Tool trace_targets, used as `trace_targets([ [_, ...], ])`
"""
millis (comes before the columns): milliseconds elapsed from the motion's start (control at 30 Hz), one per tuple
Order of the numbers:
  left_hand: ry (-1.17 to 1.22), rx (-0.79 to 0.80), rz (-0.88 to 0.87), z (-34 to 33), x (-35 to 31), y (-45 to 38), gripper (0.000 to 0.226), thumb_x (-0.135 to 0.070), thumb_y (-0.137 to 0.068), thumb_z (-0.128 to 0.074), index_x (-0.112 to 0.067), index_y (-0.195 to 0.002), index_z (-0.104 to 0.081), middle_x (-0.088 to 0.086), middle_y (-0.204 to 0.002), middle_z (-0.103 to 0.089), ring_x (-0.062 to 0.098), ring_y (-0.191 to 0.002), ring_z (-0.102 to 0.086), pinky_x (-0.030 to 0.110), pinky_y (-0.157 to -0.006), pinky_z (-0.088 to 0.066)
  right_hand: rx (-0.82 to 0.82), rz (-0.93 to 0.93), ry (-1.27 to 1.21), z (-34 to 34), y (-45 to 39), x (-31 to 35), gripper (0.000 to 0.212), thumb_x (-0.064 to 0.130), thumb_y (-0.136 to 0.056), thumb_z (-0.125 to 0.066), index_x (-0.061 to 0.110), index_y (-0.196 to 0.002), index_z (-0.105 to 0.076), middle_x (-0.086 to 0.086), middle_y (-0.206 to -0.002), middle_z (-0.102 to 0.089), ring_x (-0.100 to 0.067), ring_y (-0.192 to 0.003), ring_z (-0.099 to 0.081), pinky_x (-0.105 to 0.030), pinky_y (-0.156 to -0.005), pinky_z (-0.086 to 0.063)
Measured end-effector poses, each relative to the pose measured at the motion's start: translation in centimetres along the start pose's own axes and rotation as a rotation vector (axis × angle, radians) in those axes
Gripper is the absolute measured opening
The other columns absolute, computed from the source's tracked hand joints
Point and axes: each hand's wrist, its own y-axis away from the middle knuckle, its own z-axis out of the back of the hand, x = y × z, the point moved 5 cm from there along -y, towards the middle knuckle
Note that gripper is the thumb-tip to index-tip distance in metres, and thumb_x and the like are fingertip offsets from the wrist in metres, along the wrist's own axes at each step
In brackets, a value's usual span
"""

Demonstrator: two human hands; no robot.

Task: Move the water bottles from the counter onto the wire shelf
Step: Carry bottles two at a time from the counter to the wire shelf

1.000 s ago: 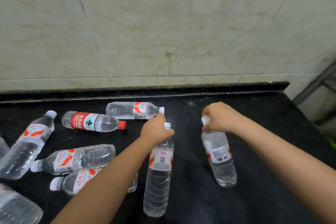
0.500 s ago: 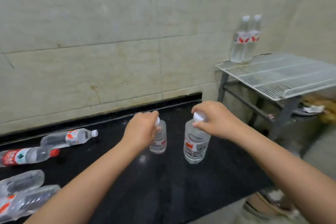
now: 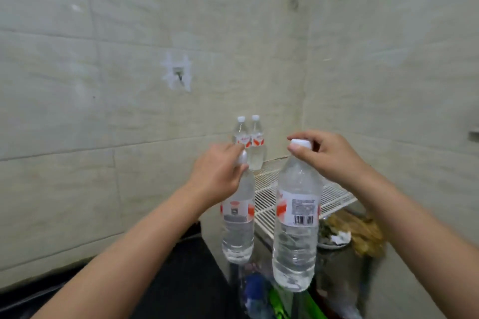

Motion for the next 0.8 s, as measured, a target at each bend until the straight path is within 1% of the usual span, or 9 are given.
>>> trace_targets([
  [67,-0.050,-0.080,-0.047,-1.4,-0.3,-4.2,0.036,-0.024,-0.095,-0.049,-0.007,-0.126,-0.052,0.013,-0.122,-0.060,0.031,-0.114,-0.054,0.039,-0.088,-0.047,-0.031,0.035,0.017,1.3,-3.2,-1.9,0.024,0.016,-0.086,-0.061,0.007,-0.108,-0.066,0.002,-0.090,-0.059,0.002,-0.069,-0.051,0.004,-0.057,-0.036],
  [133,-0.043,-0.144,-0.136,-2.8,-0.7,-7.9,0.030,-0.018,-0.082,-0.059,0.001,-0.104,-0.065,0.020,-0.092,-0.070,0.039,-0.082,-0.067,0.040,-0.061,-0.055,-0.038,0.094,0.081,2.1,-6.5,-3.8,0.025,0.016,-0.086,-0.061,0.008,-0.109,-0.066,0.004,-0.092,-0.057,0.010,-0.065,-0.050,0.004,-0.059,-0.035],
  [200,-0.092,-0.169,-0.164,-4.7,-0.5,-11.4,0.030,-0.018,-0.066,-0.066,0.003,-0.088,-0.069,0.019,-0.072,-0.071,0.038,-0.059,-0.068,0.037,-0.043,-0.054,-0.053,0.134,0.146,2.6,-9.7,-5.6,0.027,0.016,-0.087,-0.060,0.007,-0.112,-0.065,0.000,-0.097,-0.060,-0.001,-0.078,-0.054,-0.001,-0.062,-0.034],
  [300,-0.123,-0.146,-0.161,-7.5,-0.3,-16.5,0.028,-0.013,-0.064,-0.074,0.004,-0.086,-0.069,0.020,-0.073,-0.071,0.039,-0.060,-0.068,0.038,-0.044,-0.054,-0.101,0.138,0.188,3.3,-14.5,-9.1,0.028,0.016,-0.087,-0.059,0.004,-0.113,-0.063,-0.012,-0.118,-0.065,-0.022,-0.108,-0.057,-0.013,-0.069,-0.031],
  [433,-0.178,-0.113,-0.127,-12.3,0.4,-21.5,0.027,-0.024,-0.069,-0.065,-0.001,-0.083,-0.071,0.011,-0.068,-0.071,0.030,-0.054,-0.067,0.027,-0.042,-0.052,-0.114,0.134,0.197,2.7,-20.1,-14.8,0.028,0.014,-0.087,-0.059,0.002,-0.112,-0.063,-0.015,-0.119,-0.064,-0.025,-0.111,-0.057,-0.014,-0.070,-0.028],
  [533,-0.157,-0.066,-0.107,-15.8,0.8,-24.0,0.026,-0.015,-0.074,-0.067,0.005,-0.091,-0.069,0.019,-0.076,-0.071,0.038,-0.062,-0.066,0.035,-0.050,-0.055,-0.090,0.131,0.175,1.4,-23.7,-19.1,0.028,0.013,-0.087,-0.059,0.001,-0.111,-0.063,-0.018,-0.117,-0.064,-0.028,-0.109,-0.057,-0.019,-0.072,-0.030],
  [667,-0.223,-0.050,-0.034,-20.8,1.3,-26.6,0.029,-0.024,-0.077,-0.057,-0.001,-0.090,-0.069,0.014,-0.074,-0.071,0.034,-0.063,-0.066,0.031,-0.051,-0.053,0.014,0.145,0.116,-1.2,-27.8,-25.1,0.028,0.014,-0.087,-0.059,0.001,-0.112,-0.063,-0.017,-0.120,-0.063,-0.028,-0.114,-0.054,-0.022,-0.085,-0.032],
  [733,-0.189,0.023,0.074,-23.1,1.4,-28.2,0.033,-0.020,-0.090,-0.054,-0.003,-0.118,-0.059,0.016,-0.108,-0.067,0.035,-0.097,-0.061,0.038,-0.079,-0.049,0.065,0.153,0.069,-2.5,-29.9,-27.8,0.029,0.014,-0.087,-0.059,0.002,-0.113,-0.063,-0.016,-0.121,-0.062,-0.027,-0.115,-0.053,-0.023,-0.088,-0.031],
  [800,-0.228,0.080,0.170,-25.0,1.8,-29.5,0.043,-0.026,-0.098,-0.043,-0.009,-0.137,-0.041,0.009,-0.134,-0.051,0.028,-0.121,-0.045,0.033,-0.098,-0.034,0.107,0.160,0.030,-3.7,-31.8,-30.1,0.029,0.014,-0.087,-0.059,0.001,-0.113,-0.062,-0.016,-0.120,-0.062,-0.027,-0.114,-0.053,-0.023,-0.088,-0.032],
])
